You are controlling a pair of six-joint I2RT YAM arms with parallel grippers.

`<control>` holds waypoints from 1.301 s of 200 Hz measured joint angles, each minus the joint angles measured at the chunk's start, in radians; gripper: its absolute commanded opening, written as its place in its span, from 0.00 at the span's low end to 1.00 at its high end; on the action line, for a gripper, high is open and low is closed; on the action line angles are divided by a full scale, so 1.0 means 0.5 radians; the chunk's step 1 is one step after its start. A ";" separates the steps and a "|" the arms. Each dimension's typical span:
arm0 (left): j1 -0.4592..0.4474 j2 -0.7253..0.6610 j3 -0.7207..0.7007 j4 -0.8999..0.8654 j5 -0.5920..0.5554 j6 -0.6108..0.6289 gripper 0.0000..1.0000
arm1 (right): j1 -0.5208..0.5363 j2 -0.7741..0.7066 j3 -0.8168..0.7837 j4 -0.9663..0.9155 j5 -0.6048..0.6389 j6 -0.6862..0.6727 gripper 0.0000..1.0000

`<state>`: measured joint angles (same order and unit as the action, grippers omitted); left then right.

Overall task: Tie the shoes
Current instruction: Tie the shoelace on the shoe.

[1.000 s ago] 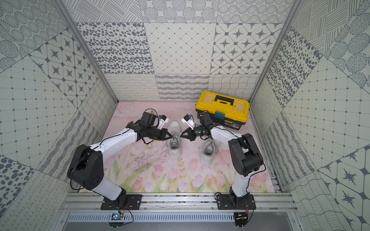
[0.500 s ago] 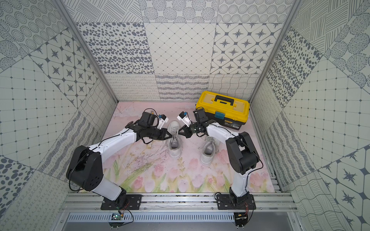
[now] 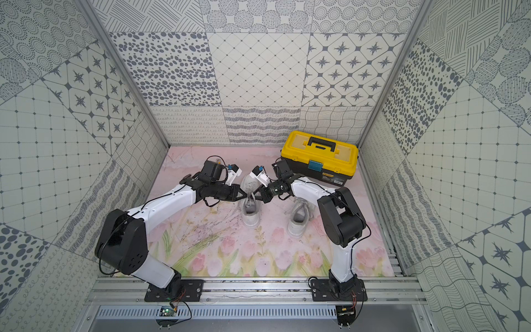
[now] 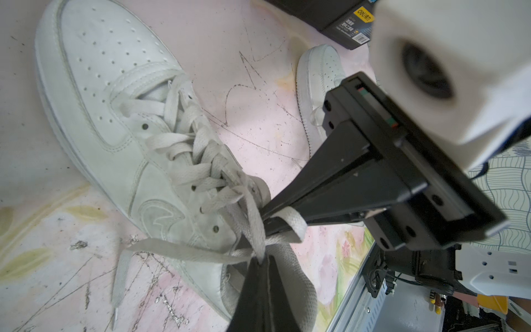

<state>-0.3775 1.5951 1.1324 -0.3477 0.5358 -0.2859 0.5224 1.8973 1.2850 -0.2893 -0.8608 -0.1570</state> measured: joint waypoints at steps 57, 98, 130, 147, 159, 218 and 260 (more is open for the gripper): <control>0.000 0.000 0.023 0.018 0.013 -0.005 0.00 | 0.021 0.057 0.079 -0.031 -0.021 -0.015 0.00; -0.001 -0.001 0.023 0.018 0.014 -0.005 0.00 | 0.040 0.101 0.135 -0.034 -0.034 -0.015 0.00; 0.000 -0.014 0.023 0.020 0.016 -0.006 0.00 | 0.049 0.146 0.183 -0.043 -0.066 -0.014 0.00; -0.001 -0.025 0.023 0.034 0.022 -0.014 0.00 | 0.050 0.159 0.194 -0.043 -0.074 -0.012 0.00; -0.002 -0.029 0.023 0.040 0.027 -0.014 0.00 | 0.049 0.163 0.195 -0.043 -0.074 -0.011 0.00; -0.045 -0.010 0.046 0.056 0.081 -0.034 0.00 | 0.049 0.172 0.202 -0.044 -0.075 0.008 0.00; -0.092 0.037 0.082 0.056 0.078 -0.043 0.00 | 0.051 0.172 0.206 -0.049 -0.073 0.024 0.00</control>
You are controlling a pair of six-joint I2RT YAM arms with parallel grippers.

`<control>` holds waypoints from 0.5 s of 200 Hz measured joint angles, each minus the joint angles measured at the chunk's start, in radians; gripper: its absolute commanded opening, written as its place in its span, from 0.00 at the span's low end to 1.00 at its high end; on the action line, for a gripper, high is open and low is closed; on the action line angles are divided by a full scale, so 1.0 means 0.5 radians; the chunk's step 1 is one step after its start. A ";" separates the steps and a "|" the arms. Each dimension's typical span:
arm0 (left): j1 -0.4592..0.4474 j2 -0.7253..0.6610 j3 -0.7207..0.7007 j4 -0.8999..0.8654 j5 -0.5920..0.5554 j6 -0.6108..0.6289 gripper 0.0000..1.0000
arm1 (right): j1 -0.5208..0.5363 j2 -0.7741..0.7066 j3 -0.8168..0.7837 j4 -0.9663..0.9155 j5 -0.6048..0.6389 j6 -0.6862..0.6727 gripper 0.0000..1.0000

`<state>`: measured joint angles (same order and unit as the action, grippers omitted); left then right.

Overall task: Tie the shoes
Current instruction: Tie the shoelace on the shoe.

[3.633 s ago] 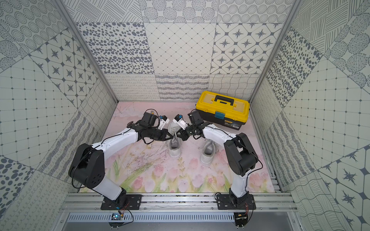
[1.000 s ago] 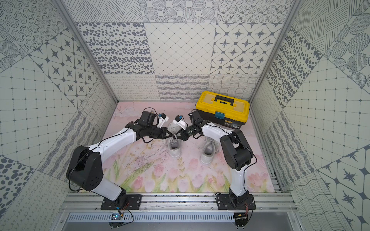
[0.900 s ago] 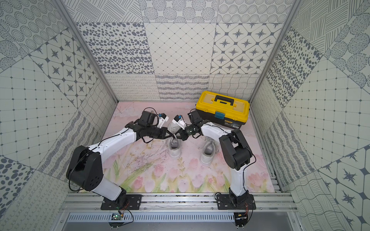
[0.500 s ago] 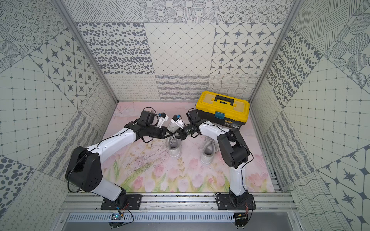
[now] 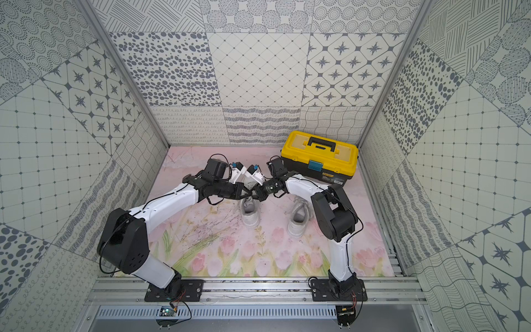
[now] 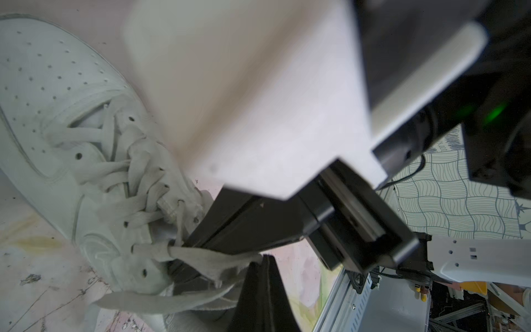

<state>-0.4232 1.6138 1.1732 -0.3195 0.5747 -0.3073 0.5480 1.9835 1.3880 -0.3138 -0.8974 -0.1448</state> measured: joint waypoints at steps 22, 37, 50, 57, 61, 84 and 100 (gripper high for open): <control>-0.004 0.018 0.005 -0.008 -0.012 0.003 0.09 | -0.001 0.000 0.000 0.001 0.000 0.005 0.00; -0.005 0.022 0.007 -0.014 -0.021 0.008 0.15 | -0.002 0.000 -0.001 0.000 0.000 0.008 0.00; -0.005 0.021 0.009 -0.025 -0.031 0.020 0.22 | -0.003 0.000 -0.001 -0.001 0.001 0.008 0.00; -0.005 0.017 0.010 -0.028 -0.037 0.025 0.25 | -0.003 0.000 -0.002 0.000 0.002 0.007 0.00; -0.005 0.011 0.011 -0.032 -0.043 0.025 0.26 | -0.003 0.000 -0.002 0.000 0.002 0.007 0.00; -0.004 -0.038 0.017 -0.060 -0.082 0.047 0.36 | -0.003 0.000 -0.004 0.000 0.008 0.006 0.00; -0.001 -0.075 0.024 -0.089 -0.109 0.056 0.40 | -0.003 0.000 -0.005 0.002 0.009 0.005 0.00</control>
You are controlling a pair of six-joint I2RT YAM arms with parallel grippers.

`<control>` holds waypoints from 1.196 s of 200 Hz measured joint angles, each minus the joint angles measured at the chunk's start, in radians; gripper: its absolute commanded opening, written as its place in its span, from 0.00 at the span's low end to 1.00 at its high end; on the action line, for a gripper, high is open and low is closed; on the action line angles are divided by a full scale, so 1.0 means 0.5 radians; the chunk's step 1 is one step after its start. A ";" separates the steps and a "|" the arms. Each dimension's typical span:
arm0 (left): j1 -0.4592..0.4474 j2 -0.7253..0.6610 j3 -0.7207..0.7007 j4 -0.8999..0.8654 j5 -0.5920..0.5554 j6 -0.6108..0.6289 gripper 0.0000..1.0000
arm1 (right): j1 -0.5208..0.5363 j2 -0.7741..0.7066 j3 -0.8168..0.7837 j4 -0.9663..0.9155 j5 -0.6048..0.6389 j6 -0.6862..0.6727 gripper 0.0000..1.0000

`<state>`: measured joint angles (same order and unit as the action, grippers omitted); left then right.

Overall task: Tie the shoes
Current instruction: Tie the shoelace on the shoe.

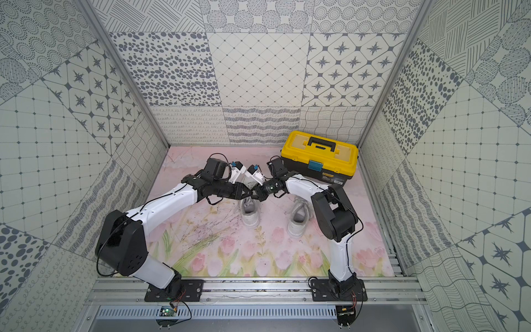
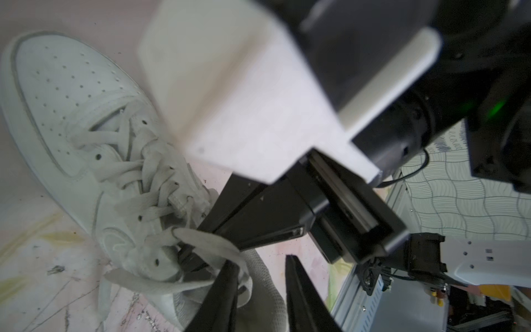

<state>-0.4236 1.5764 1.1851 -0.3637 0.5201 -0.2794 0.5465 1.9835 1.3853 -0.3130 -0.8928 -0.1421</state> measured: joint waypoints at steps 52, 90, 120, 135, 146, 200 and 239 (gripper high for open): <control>0.028 -0.105 0.002 -0.080 -0.068 0.028 0.49 | -0.003 -0.001 -0.009 0.007 0.002 -0.002 0.00; 0.097 -0.137 -0.014 -0.102 -0.101 0.020 0.50 | -0.005 -0.001 -0.018 0.015 0.001 -0.005 0.00; 0.139 -0.137 -0.020 -0.103 -0.114 0.002 0.52 | -0.005 -0.001 -0.021 0.019 0.002 -0.008 0.00; 0.146 -0.137 -0.020 -0.103 -0.118 -0.004 0.52 | -0.005 -0.001 -0.022 0.020 0.002 -0.008 0.00; 0.150 -0.137 -0.021 -0.103 -0.118 -0.008 0.51 | -0.005 -0.001 -0.022 0.020 0.004 -0.008 0.00; 0.218 -0.080 -0.046 -0.093 -0.120 -0.003 0.19 | -0.005 -0.001 -0.022 0.019 0.005 -0.008 0.00; 0.283 0.116 -0.034 -0.089 -0.044 0.021 0.18 | -0.005 -0.002 -0.026 0.020 0.006 -0.008 0.00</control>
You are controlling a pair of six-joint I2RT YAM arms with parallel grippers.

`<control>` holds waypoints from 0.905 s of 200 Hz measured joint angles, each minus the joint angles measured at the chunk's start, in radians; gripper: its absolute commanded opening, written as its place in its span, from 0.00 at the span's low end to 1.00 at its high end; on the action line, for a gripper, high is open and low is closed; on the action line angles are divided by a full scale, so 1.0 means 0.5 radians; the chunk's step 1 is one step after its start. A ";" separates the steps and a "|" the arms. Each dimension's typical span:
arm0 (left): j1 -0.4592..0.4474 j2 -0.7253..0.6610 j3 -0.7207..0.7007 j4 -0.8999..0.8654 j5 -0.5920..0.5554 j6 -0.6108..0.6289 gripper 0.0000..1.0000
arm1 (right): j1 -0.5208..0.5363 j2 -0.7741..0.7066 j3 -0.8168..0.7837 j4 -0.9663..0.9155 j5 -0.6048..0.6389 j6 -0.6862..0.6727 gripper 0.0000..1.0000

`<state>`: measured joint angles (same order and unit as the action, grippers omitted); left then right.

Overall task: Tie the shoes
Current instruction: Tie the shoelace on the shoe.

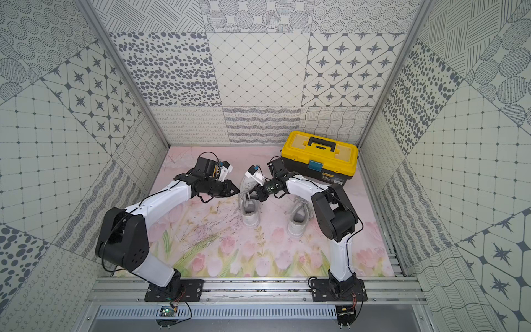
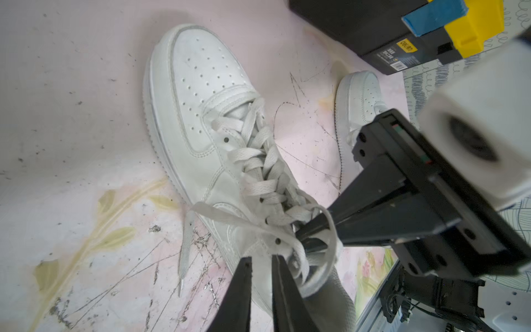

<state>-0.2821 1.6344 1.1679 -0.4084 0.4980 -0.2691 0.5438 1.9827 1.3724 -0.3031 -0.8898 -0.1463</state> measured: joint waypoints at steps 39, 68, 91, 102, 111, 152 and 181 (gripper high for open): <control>0.009 0.031 -0.036 0.074 0.143 0.001 0.16 | 0.000 0.000 0.000 0.000 0.001 0.000 0.00; 0.008 0.030 -0.060 0.118 0.227 0.000 0.16 | 0.000 0.000 0.000 0.000 0.001 0.001 0.00; 0.003 0.027 -0.064 0.138 0.271 0.000 0.15 | 0.000 0.000 0.000 0.000 0.002 0.001 0.00; -0.002 0.021 -0.064 0.152 0.287 0.000 0.15 | 0.000 0.000 0.000 0.000 0.002 0.001 0.00; -0.008 0.017 -0.064 0.160 0.305 0.000 0.15 | 0.000 0.000 0.000 0.000 0.002 0.001 0.00; -0.031 0.012 -0.060 0.175 0.357 0.000 0.17 | 0.000 0.000 0.000 0.000 0.002 0.001 0.00; -0.050 0.037 -0.036 0.178 0.359 0.001 0.19 | 0.000 0.000 0.000 0.000 0.002 0.001 0.00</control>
<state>-0.3069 1.6527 1.1500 -0.3195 0.6777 -0.2687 0.5438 1.9827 1.3724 -0.3031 -0.8890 -0.1459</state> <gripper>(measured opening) 0.177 0.051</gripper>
